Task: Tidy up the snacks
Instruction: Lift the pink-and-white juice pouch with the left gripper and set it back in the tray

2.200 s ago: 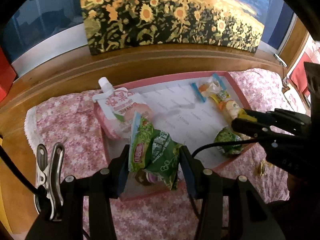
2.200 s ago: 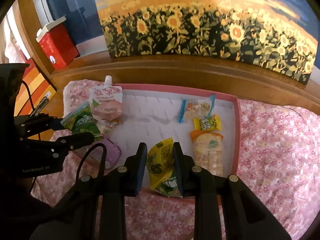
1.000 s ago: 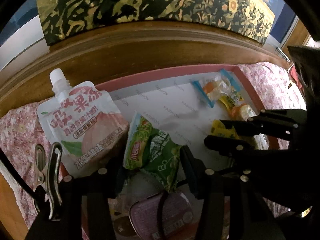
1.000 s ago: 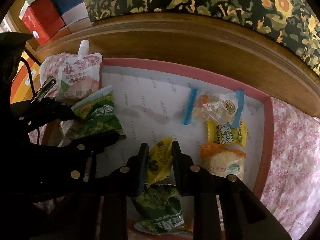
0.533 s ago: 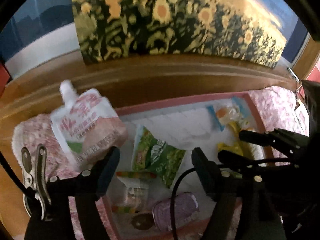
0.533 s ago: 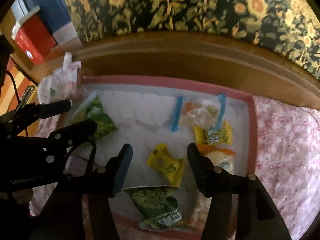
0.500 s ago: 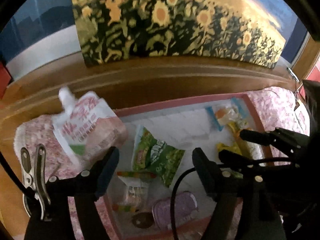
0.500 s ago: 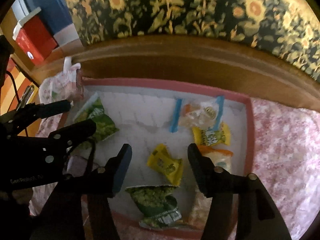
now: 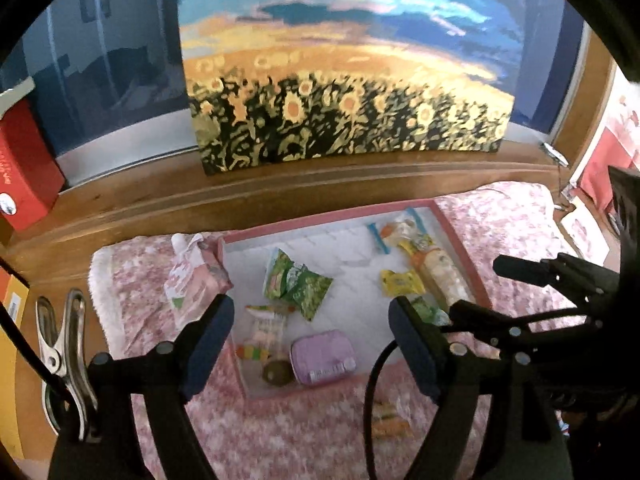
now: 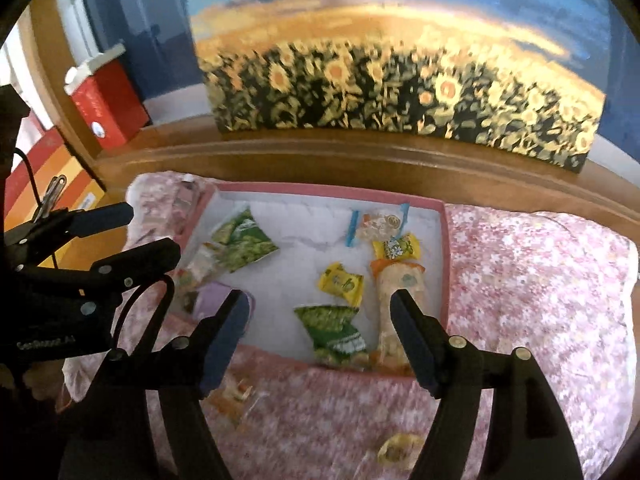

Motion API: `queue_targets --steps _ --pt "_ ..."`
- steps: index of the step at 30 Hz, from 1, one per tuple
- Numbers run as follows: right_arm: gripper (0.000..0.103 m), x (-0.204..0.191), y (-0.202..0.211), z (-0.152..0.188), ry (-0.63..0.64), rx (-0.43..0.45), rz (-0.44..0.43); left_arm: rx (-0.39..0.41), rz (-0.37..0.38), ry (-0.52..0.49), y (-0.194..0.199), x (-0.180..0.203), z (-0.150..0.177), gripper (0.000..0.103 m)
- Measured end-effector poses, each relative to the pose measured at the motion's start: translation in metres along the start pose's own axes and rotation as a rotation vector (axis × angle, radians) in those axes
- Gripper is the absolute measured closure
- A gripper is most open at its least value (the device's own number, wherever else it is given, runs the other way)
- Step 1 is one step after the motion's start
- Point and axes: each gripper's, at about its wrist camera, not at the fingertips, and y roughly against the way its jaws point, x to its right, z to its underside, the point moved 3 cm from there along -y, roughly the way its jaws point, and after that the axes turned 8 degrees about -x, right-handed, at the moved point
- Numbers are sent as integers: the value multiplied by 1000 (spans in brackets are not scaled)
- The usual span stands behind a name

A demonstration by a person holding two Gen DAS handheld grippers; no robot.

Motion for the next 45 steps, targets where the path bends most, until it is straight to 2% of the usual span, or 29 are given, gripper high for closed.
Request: queue_targets --steps 2,5,8,12,14,16,19,24,26,27,29,35,37,39,42,44,45 --pt "28 -6 9 6 8 17 -2 15 5 12 9 -6 14 20" --pt "28 -11 13 17 21 9 -11 1 10 85 7 -27 37 20" --pt "28 -9 13 26 21 -10 -21 -8 71 238 5 -63 54 20" --pt "28 -6 7 27 3 -35 -28 44 121 412 -3 -103 49 20" --pt "28 -6 4 26 6 -39 -33 56 147 439 -14 -113 38 20" --pt "28 -6 0 26 9 -47 -38 52 135 451 -29 -120 28 20" --pt "28 -3 -7 26 -5 -66 -41 -4 99 464 -63 -132 8 13" --pt "28 8 -17 25 -43 -87 -37 -94 69 458 -106 -143 -9 14" --pt "28 12 -21 25 -58 -99 -38 -125 88 479 -116 -146 -10 31" --pt "28 13 -23 25 -62 -104 -38 -134 115 487 -116 -146 -10 31" --pt "28 13 -25 25 -66 -112 -41 -103 130 425 -107 -137 -12 32" --pt "28 13 -31 24 -70 -130 -53 3 29 206 -71 -89 -19 32" --pt "28 13 -32 24 -70 -135 -56 -8 -1 132 -76 -72 -23 31" --pt "28 12 -32 24 -68 -135 -57 -61 -29 103 -94 -63 -26 31" --pt "28 14 -29 25 -65 -127 -52 -139 18 95 -121 -57 -26 25" --pt "28 16 -28 25 -71 -124 -49 -130 22 87 -124 -55 -28 20" --pt "28 18 -27 26 -76 -122 -48 -127 58 84 -121 -53 -29 19"
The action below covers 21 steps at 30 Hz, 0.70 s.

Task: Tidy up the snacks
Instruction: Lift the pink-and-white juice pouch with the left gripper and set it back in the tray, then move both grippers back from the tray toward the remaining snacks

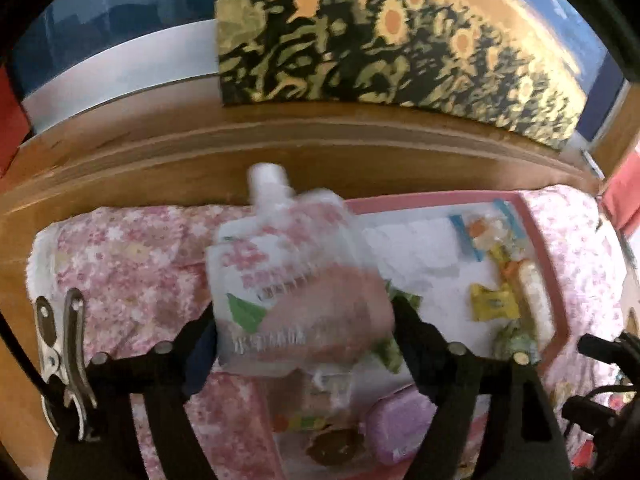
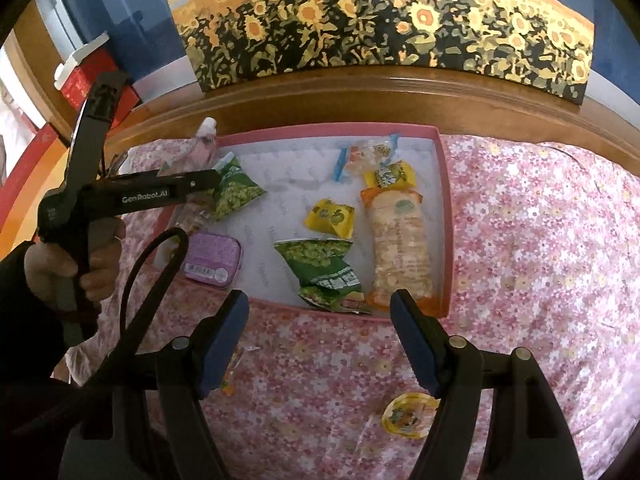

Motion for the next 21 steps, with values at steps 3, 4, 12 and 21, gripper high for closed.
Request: queue_targets --steps 3,4,12,21 --pt "28 3 1 1 -14 3 -3 -6 96 -10 11 5 0 18" --pt "28 2 2 2 -15 3 -4 -3 108 -7 17 6 1 18" --pt "28 -8 28 12 15 77 25 136 72 -45 78 8 26 18" --pt "28 2 75 33 -60 223 20 126 106 1 104 20 92 18"
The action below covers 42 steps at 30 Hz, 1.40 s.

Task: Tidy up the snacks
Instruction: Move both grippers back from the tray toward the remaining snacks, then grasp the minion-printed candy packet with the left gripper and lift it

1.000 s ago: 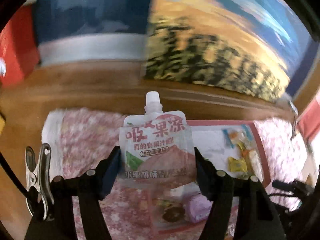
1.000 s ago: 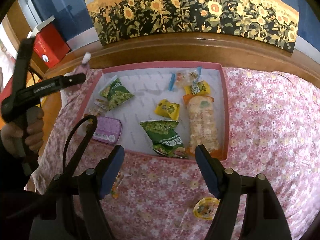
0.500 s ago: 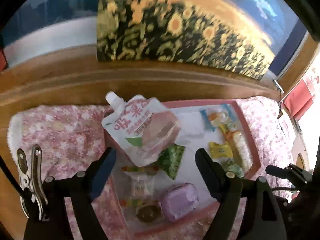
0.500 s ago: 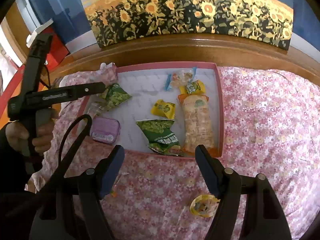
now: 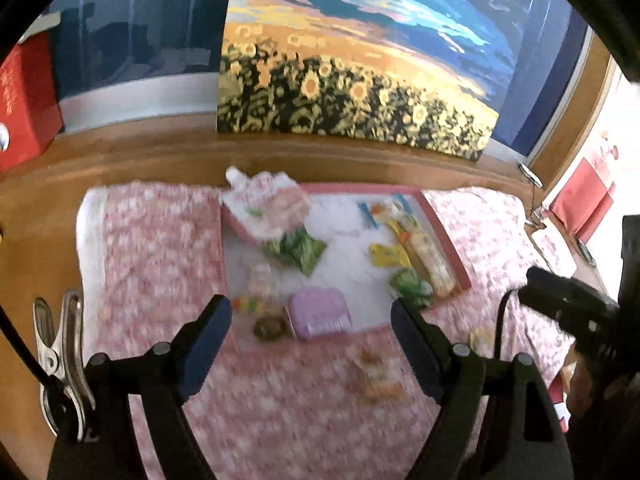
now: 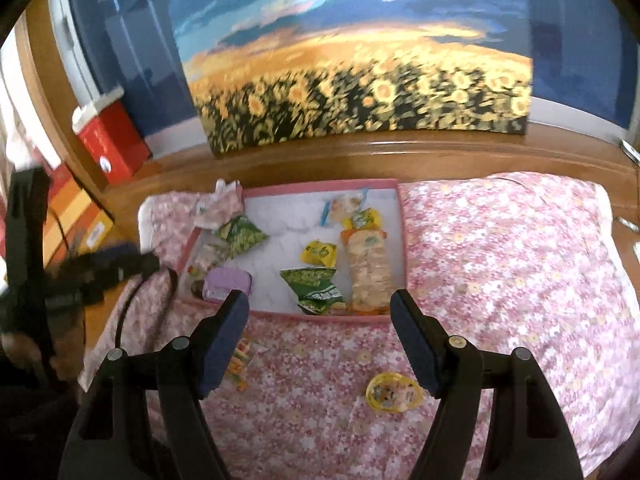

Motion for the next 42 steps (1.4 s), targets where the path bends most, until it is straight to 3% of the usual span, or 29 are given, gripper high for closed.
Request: queue_targets --steps 4,18,24,32,36,42 --pt "28 7 6 10 -50 -5 0 -40 6 -10 -1 11 23 18" --pt "28 15 -10 65 -83 -193 40 -185 67 8 -20 27 79 18" --pt "28 28 -17 87 -149 -263 25 -268 1 -3 -30 36 98 20" --pt "28 41 -24 117 -212 -352 7 -236 27 65 -22 29 102 26" --pt "28 44 -20 119 -212 -338 10 -183 48 42 -25 39 87 27" --pt "28 53 -7 120 -219 -313 40 -158 -33 -39 -54 67 63 26"
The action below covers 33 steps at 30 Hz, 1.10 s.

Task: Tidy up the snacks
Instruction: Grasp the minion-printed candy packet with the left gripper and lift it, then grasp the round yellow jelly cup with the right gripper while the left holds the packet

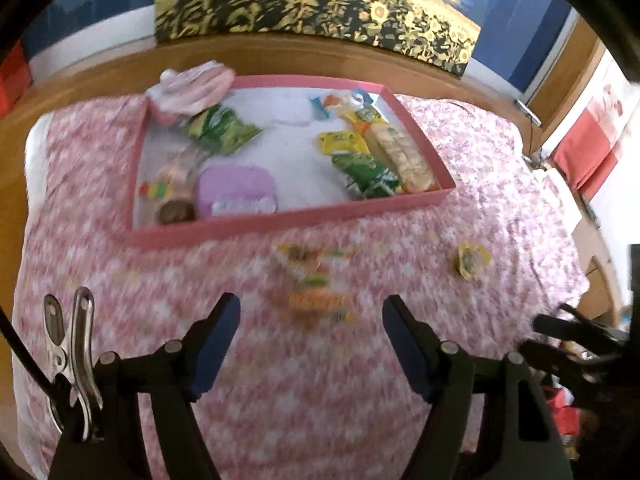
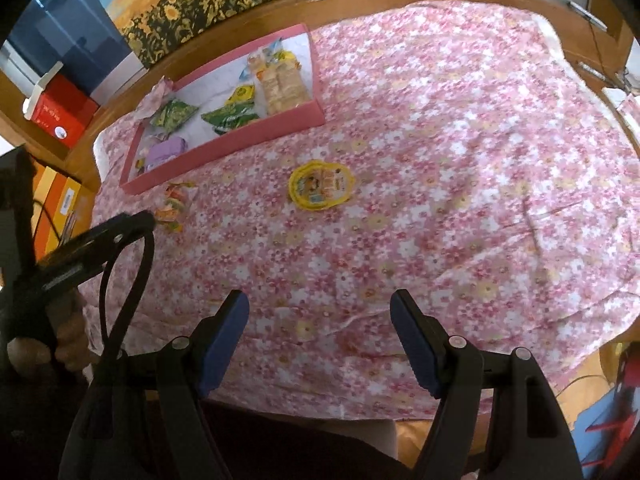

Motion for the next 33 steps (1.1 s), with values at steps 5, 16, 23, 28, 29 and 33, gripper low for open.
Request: queue_targets --steps 5,16,23,28,29,33 --pt "28 16 14 2 -42 34 26 -21 -36 -4 -20 4 -12 26" --pt "28 32 26 -1 -68 67 -12 -55 -36 -37 -39 11 -13 65" --pt "29 25 9 -21 -46 48 -53 -49 -36 -22 -26 -1 -1 66" --pt "29 14 -11 -41 32 73 -37 -46 -64 -18 -13 -14 16 66" --pt "29 9 -15 -45 61 78 -29 -44 -74 -12 -10 -18 19 66" --pt "31 -4 -34 -58 86 58 5 -21 -105 17 2 -33 27 66"
